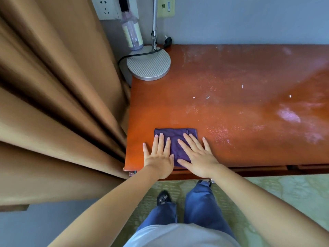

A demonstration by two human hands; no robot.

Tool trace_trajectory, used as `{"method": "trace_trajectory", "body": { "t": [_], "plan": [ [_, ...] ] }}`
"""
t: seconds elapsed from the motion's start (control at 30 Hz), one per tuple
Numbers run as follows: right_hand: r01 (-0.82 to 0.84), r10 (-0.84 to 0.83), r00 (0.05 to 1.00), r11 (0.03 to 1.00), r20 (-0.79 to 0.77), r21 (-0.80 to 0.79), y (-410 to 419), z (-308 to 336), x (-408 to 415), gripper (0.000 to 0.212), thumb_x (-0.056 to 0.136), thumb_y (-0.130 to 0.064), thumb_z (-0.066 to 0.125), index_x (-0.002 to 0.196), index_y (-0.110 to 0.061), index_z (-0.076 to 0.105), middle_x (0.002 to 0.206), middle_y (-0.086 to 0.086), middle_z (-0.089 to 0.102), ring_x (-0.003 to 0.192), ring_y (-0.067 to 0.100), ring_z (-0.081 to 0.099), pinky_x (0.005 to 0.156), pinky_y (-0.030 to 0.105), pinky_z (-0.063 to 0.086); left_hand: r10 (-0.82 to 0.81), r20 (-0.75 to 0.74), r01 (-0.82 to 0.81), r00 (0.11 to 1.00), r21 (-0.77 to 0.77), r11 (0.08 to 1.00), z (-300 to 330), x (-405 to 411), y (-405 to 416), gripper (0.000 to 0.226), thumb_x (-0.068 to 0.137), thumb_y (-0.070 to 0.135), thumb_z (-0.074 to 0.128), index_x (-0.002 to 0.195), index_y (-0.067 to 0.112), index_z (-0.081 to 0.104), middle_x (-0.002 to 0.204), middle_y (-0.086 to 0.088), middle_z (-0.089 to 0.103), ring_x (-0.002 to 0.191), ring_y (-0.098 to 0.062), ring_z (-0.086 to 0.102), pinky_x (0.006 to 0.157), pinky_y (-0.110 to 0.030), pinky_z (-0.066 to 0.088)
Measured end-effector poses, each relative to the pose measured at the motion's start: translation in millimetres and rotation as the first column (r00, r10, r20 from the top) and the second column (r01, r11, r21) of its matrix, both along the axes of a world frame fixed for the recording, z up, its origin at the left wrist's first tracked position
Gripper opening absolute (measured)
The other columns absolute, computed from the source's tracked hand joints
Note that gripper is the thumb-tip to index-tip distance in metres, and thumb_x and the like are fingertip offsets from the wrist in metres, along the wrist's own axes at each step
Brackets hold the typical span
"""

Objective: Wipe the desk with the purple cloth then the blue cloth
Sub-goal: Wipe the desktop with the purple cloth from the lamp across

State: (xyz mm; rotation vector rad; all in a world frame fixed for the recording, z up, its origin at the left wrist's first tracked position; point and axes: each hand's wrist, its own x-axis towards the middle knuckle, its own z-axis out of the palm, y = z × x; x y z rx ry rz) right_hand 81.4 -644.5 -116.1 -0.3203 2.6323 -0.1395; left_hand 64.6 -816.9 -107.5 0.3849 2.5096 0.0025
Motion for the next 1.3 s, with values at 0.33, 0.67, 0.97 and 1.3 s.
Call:
{"method": "trace_trajectory", "body": {
  "t": [0.33, 0.67, 0.97, 1.3],
  "plan": [
    [0.114, -0.112, 0.993, 0.991, 0.036, -0.073, 12, 7, -18, 0.069, 0.098, -0.047, 0.030, 0.153, -0.032, -0.010, 0.157, -0.007, -0.026, 0.143, 0.010, -0.024, 0.116, 0.045, -0.015, -0.057, 0.001, 0.057, 0.998, -0.086, 0.995, 7, -26, 19, 0.059, 0.102, 0.043, 0.007, 0.149, 0.019, -0.022, 0.155, -0.007, -0.032, 0.142, -0.023, -0.029, 0.113, -0.061, -0.010],
    [0.263, -0.267, 0.963, 0.962, -0.045, -0.078, 22, 0, -11, 0.058, 0.102, -0.043, 0.020, 0.154, -0.030, -0.002, 0.160, -0.007, -0.018, 0.145, 0.009, -0.019, 0.116, 0.044, -0.016, -0.109, 0.013, 0.110, 0.994, -0.049, 0.993, 2, -32, 42, 0.060, 0.102, 0.043, 0.009, 0.149, 0.020, -0.021, 0.154, -0.007, -0.032, 0.142, -0.022, -0.029, 0.113, -0.061, -0.011],
    [0.371, -0.374, 0.922, 0.928, -0.101, -0.044, 1, 6, 7, 0.065, 0.093, -0.040, 0.016, 0.154, -0.027, -0.002, 0.161, -0.004, -0.014, 0.147, 0.013, -0.015, 0.112, 0.046, -0.021, -0.145, -0.017, 0.144, 0.989, -0.033, 0.989, 2, -7, 38, 0.059, 0.102, 0.045, 0.005, 0.148, 0.021, -0.023, 0.154, -0.007, -0.033, 0.141, -0.023, -0.031, 0.113, -0.061, -0.012],
    [0.385, -0.388, 0.917, 0.922, -0.097, -0.042, 14, -4, -15, 0.061, 0.098, -0.043, 0.016, 0.153, -0.028, -0.006, 0.159, -0.005, -0.019, 0.145, 0.012, -0.019, 0.115, 0.047, -0.016, -0.137, -0.017, 0.137, 0.990, -0.021, 0.990, 1, -30, 49, 0.058, 0.102, 0.045, 0.005, 0.150, 0.024, -0.020, 0.154, -0.005, -0.033, 0.142, -0.021, -0.031, 0.112, -0.061, -0.012]
  ]
}}
